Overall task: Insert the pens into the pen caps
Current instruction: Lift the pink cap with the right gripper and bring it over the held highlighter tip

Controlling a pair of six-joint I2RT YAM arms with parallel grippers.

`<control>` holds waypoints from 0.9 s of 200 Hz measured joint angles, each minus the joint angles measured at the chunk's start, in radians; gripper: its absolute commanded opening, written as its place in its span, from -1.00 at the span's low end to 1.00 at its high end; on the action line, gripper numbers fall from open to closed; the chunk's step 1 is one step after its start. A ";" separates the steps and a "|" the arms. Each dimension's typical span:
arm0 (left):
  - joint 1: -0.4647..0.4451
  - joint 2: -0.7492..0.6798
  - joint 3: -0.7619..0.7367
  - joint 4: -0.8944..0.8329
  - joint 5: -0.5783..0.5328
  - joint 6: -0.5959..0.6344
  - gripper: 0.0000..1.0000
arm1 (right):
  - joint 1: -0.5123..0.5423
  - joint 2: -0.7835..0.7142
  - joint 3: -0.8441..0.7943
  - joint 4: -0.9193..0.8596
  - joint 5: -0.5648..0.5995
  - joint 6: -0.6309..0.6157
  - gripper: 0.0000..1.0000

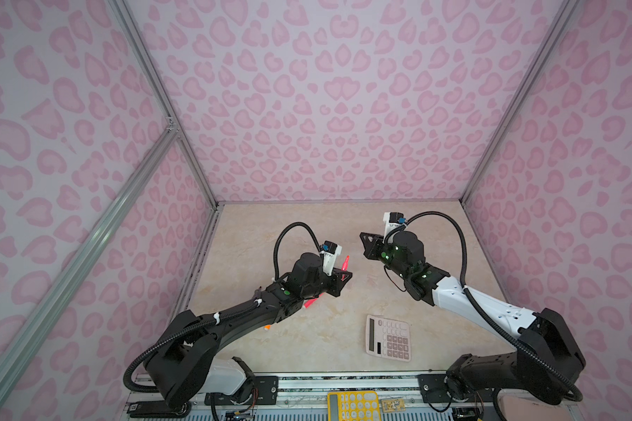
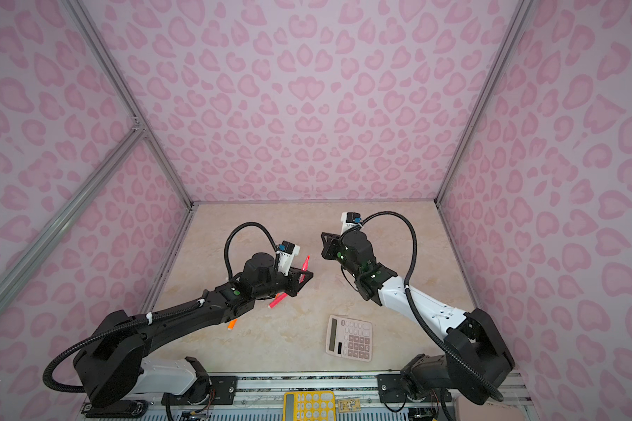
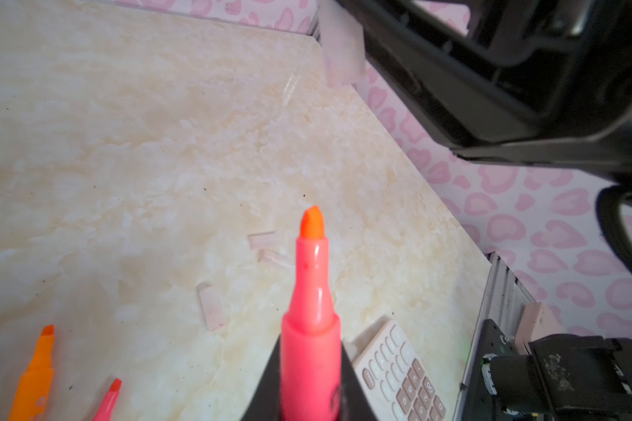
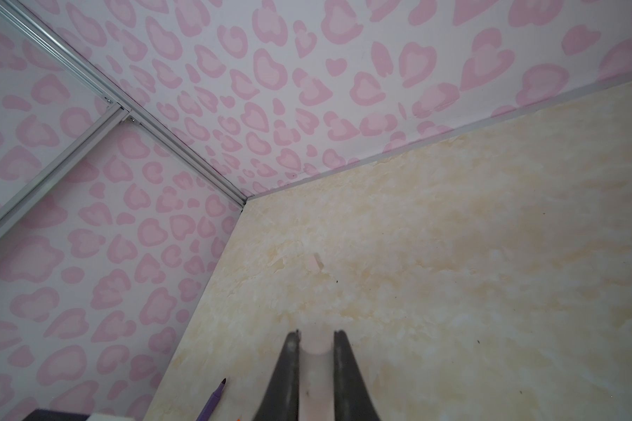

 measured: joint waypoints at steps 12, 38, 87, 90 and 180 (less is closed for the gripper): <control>0.000 0.004 0.003 0.000 0.008 -0.003 -0.92 | 0.000 0.005 0.002 0.012 -0.014 0.000 -1.00; -0.008 0.012 0.006 0.008 0.026 -0.003 -0.92 | 0.005 0.020 0.002 0.033 -0.045 0.010 -1.00; -0.017 0.015 0.013 0.014 0.036 -0.003 -0.92 | 0.022 0.048 0.007 0.056 -0.079 0.033 -1.00; -0.017 0.015 0.013 0.014 0.036 -0.003 -0.92 | 0.022 0.048 0.006 0.058 -0.080 0.035 -1.00; -0.018 0.014 0.013 0.011 -0.005 -0.007 -0.92 | 0.069 0.004 -0.080 0.154 -0.039 0.097 -1.00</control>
